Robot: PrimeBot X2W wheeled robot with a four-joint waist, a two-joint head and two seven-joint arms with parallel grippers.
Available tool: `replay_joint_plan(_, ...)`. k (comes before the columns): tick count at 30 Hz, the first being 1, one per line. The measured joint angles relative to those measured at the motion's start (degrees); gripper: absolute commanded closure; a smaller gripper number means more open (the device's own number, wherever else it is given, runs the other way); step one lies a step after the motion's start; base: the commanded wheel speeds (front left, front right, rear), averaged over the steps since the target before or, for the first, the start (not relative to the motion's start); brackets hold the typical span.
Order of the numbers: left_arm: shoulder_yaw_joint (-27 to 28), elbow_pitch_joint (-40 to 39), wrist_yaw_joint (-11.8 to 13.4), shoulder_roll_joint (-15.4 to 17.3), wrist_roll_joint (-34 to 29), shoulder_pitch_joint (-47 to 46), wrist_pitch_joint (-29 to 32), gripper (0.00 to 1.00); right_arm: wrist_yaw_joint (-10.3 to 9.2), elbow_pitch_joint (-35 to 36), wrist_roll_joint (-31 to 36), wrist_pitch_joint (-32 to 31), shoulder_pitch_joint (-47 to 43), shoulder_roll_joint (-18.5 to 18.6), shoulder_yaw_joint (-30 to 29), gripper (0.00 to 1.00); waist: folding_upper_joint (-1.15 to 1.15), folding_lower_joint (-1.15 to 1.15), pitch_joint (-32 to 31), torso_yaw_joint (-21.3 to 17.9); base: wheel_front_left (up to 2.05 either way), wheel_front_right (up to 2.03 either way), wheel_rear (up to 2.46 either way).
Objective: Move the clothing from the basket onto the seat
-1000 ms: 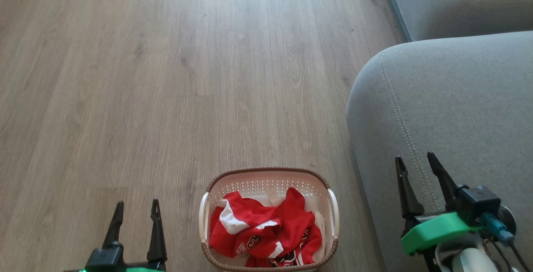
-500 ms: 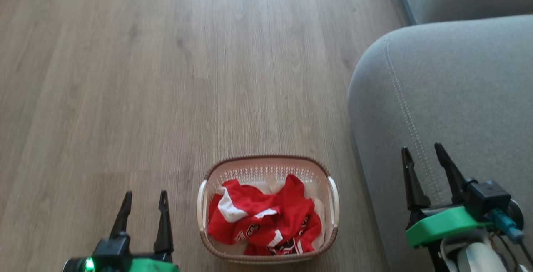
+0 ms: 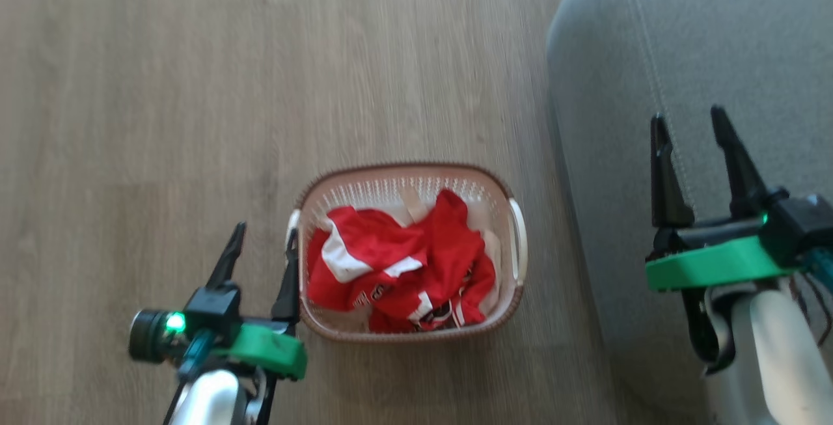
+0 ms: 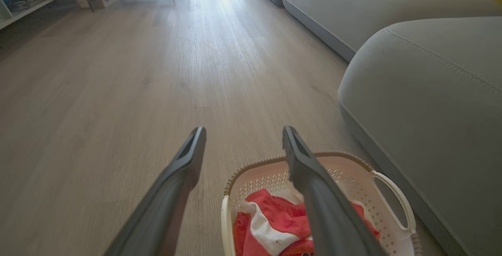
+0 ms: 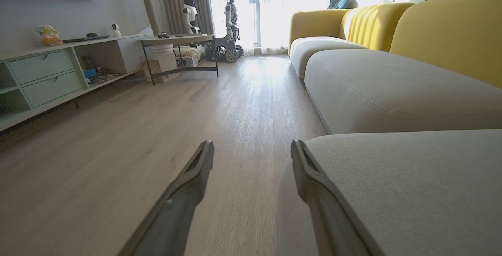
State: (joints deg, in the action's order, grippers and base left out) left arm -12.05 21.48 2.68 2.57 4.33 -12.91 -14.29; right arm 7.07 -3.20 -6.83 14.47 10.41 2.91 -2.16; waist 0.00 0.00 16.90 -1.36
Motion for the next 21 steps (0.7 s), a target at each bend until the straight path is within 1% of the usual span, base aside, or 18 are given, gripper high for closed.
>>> replay_joint_plan(5, -3.3, 8.7, -2.2, 0.1, -2.2, -6.1, 0.1, 0.0, 0.0, 1.6, 0.2, 0.0, 4.1, 0.0, 0.2, 0.0, 0.0, 0.0, 5.6, -1.5, 0.0, 0.0, 0.0)
replay_joint_plan(13, -6.5, 21.5, -3.8, 1.0, -5.2, -15.3, 0.2, 0.0, 0.0, 5.4, -1.1, 0.2, 9.4, 0.0, 1.9, 0.0, 0.0, 0.0, 13.6, -5.0, 0.0, 0.0, 0.0)
replay_joint_plan(17, -8.0, 27.5, -4.7, 1.5, -6.4, -18.7, 0.2, 0.0, 0.0, 6.7, -2.0, 0.2, 10.5, 0.0, 2.6, 0.0, 0.0, 0.0, 16.9, -7.0, 0.0, 0.0, 0.0)
replay_joint_plan(21, -9.6, 32.4, -5.1, 1.9, -7.6, -21.2, 0.2, 0.0, 0.0, 7.5, -2.7, 0.2, 10.8, 0.0, 3.5, 0.0, 0.0, 0.01, 19.5, -8.9, 0.0, 0.0, 0.0)
